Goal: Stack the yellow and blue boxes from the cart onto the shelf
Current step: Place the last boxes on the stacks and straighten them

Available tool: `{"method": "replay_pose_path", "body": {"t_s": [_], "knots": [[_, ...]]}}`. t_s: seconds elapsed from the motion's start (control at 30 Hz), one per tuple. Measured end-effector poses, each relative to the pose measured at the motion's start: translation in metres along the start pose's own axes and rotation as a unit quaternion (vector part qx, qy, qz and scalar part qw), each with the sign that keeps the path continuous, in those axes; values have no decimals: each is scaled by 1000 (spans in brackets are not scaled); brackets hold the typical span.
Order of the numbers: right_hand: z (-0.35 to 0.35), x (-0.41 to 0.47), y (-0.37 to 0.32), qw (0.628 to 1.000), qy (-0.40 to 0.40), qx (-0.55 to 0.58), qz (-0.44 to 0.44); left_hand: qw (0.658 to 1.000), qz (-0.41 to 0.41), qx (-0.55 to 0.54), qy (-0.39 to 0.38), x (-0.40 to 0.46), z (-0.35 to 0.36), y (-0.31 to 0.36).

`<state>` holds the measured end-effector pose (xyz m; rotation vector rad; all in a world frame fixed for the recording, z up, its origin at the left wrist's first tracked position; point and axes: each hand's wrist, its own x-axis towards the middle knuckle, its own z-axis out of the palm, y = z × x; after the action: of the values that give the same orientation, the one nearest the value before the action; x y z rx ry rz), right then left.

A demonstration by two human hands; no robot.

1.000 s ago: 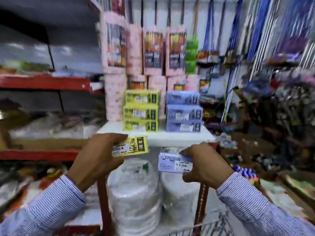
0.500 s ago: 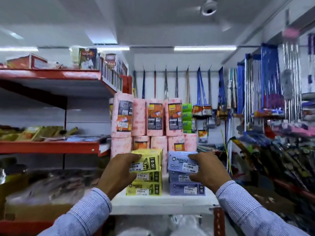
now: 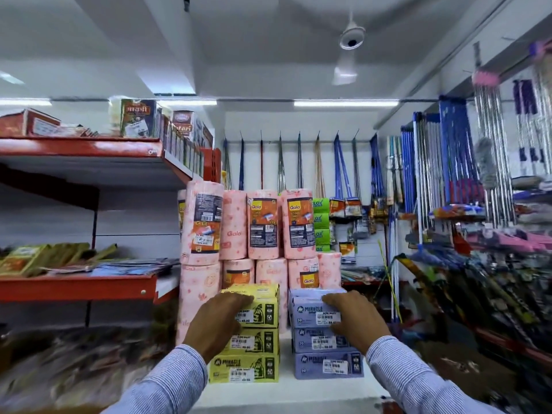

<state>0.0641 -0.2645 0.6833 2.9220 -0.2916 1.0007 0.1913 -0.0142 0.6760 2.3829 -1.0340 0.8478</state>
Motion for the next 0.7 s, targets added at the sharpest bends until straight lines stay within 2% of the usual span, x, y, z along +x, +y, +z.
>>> {"method": "replay_pose_path", "body": {"t_s": [0.3, 0.43, 0.53, 0.63, 0.7], "knots": [[17, 7, -7, 1000, 23, 2, 1, 998, 21, -56, -7, 4, 16, -17], [26, 3, -47, 993, 79, 43, -80, 998, 45, -44, 2, 1, 15, -24], [55, 9, -76, 977, 138, 16, -162, 999, 34, -31, 23, -3, 15, -32], [78, 20, -101, 974, 130, -1, -187, 999, 21, -25, 0, -9, 16, -42], [81, 22, -106, 979, 115, 1, -171, 999, 29, -31, 2, -9, 20, -45]]}}
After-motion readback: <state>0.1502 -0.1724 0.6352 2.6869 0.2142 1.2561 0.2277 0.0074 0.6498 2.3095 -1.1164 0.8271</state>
